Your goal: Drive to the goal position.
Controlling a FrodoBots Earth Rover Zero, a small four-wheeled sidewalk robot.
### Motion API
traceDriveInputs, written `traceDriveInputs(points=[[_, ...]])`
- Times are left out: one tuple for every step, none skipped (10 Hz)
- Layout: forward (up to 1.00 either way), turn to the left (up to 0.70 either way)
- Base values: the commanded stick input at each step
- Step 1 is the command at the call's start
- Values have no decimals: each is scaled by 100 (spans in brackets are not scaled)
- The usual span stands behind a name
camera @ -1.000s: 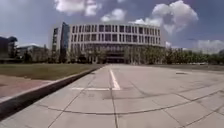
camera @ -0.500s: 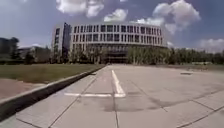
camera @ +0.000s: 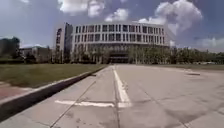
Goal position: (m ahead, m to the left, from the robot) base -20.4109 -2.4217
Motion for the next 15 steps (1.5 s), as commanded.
traceDriveInputs(points=[[85,0],[85,0],[85,0],[85,0],[85,0],[85,0],[85,0],[85,0],[85,0],[85,0],[85,0],[85,0],[85,0],[85,0],[85,0]])
